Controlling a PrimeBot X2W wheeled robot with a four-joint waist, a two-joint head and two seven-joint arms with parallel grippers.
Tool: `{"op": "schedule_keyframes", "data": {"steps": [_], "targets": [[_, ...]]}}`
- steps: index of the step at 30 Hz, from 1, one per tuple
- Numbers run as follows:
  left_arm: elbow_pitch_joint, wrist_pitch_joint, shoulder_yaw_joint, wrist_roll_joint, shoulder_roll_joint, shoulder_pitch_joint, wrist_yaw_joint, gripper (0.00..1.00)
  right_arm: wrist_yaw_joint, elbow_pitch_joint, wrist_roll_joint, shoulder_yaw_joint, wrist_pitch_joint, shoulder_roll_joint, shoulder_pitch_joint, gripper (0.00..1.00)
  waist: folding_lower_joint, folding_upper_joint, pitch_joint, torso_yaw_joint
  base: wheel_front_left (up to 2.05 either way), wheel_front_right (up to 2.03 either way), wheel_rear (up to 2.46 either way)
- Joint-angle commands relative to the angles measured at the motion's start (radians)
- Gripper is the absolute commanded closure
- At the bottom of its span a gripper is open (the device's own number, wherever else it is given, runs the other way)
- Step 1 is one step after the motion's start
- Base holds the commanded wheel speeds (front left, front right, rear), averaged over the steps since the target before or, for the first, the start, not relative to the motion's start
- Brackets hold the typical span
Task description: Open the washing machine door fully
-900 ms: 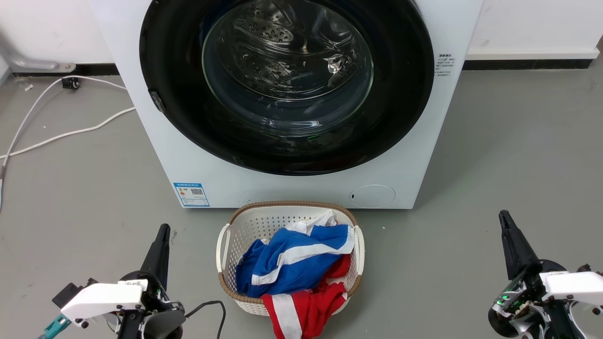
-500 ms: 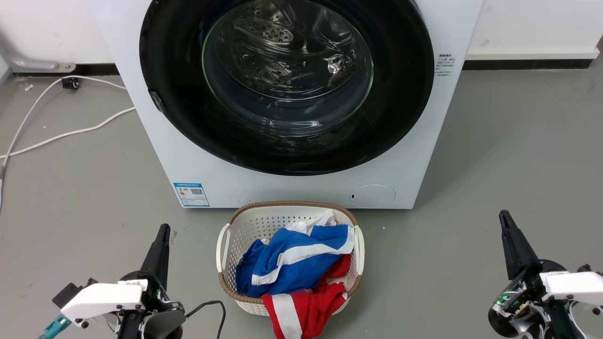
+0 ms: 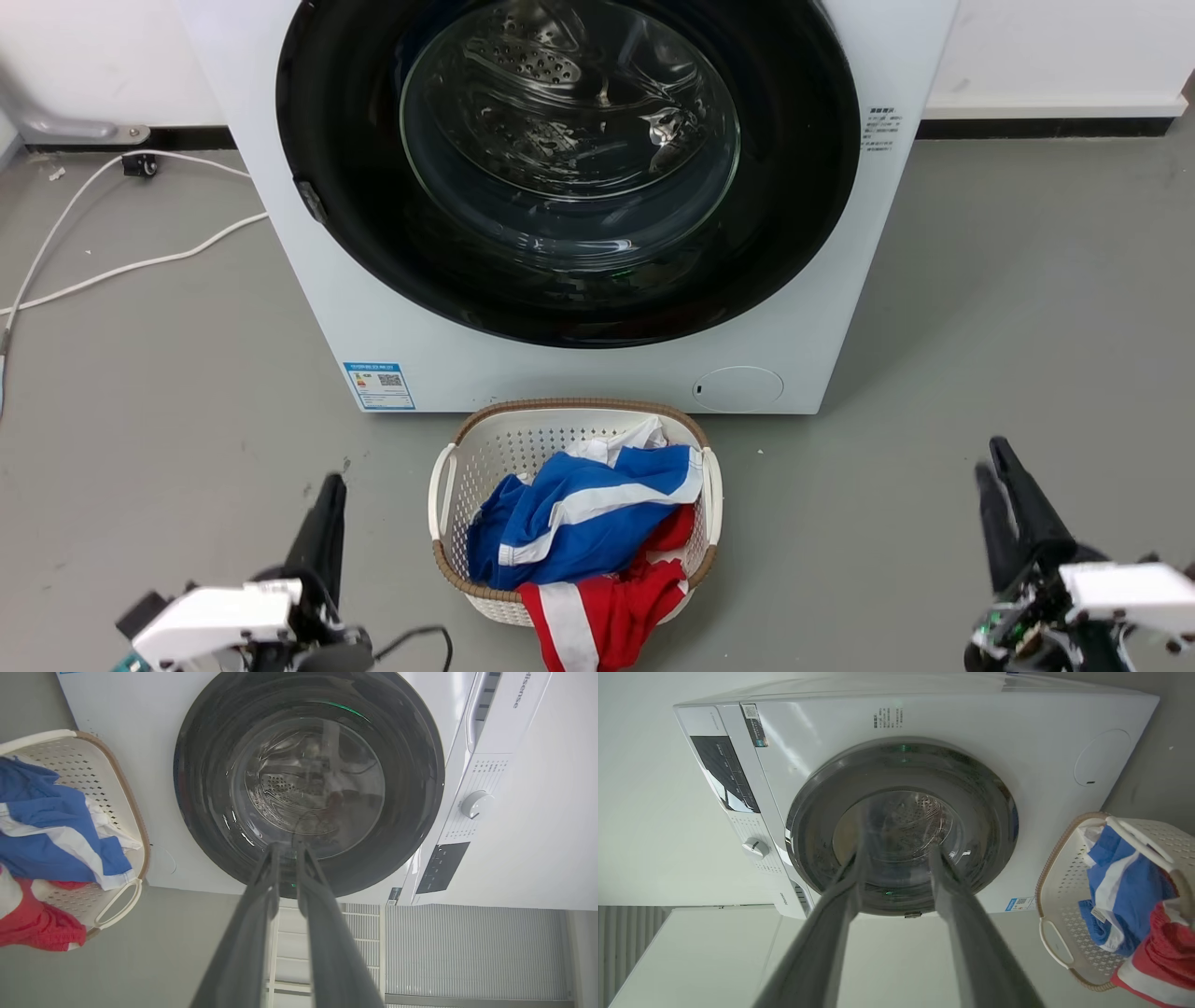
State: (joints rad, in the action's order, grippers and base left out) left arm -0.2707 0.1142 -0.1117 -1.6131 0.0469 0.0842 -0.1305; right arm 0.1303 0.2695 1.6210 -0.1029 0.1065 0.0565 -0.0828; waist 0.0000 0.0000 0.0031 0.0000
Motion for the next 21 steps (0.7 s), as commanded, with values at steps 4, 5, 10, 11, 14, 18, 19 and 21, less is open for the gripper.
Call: {"op": "schedule_keyframes", "data": {"steps": [4,5,10,11,14,18,19,21], "targets": [[0.014,-0.019,0.003,0.003,-0.001,-0.015,0.0,0.0,-0.001,-0.001,-0.013,0.003,-0.019,-0.001,0.016,0.0,0.0,0.0,0.0,0.0,0.0,0.0,0.0],[0.014,-0.019,0.003,0.003,-0.001,-0.015,0.0,0.0,-0.001,-0.001,-0.013,0.003,-0.019,-0.001,0.016,0.0,0.0,0.0,0.0,0.0,0.0,0.0,0.0],[0.035,-0.045,-0.01,0.063,0.0,-0.024,0.0,0.0,-0.001,-0.009,-0.075,-0.007,-0.044,-0.001,0.025,0.0,0.0,0.0,0.0,0.0,0.0,0.0,0.0],[0.042,-0.05,-0.013,0.084,0.0,-0.024,0.002,0.0,-0.001,-0.015,-0.098,-0.011,-0.049,-0.001,0.026,0.0,0.0,0.0,0.001,0.0,0.0,0.0,0.0],[0.068,-0.064,-0.017,0.149,0.0,-0.025,0.017,0.0,-0.001,-0.039,-0.17,-0.016,-0.063,-0.001,0.03,0.0,0.0,0.0,0.001,0.001,0.0,0.0,0.0],[0.11,-0.082,-0.009,0.249,0.0,-0.032,0.045,0.0,0.0,-0.084,-0.285,-0.013,-0.081,-0.002,0.038,0.0,0.0,0.0,0.002,0.001,0.0,0.0,0.0],[0.12,-0.087,-0.004,0.275,0.0,-0.034,0.052,0.0,0.0,-0.096,-0.315,-0.011,-0.085,-0.002,0.04,0.0,0.0,0.0,0.003,0.001,0.0,0.0,0.0],[0.137,-0.096,0.004,0.327,0.0,-0.038,0.066,0.0,0.0,-0.119,-0.374,-0.006,-0.093,-0.002,0.044,0.0,0.0,0.0,0.003,0.001,0.0,0.0,0.0]]}}
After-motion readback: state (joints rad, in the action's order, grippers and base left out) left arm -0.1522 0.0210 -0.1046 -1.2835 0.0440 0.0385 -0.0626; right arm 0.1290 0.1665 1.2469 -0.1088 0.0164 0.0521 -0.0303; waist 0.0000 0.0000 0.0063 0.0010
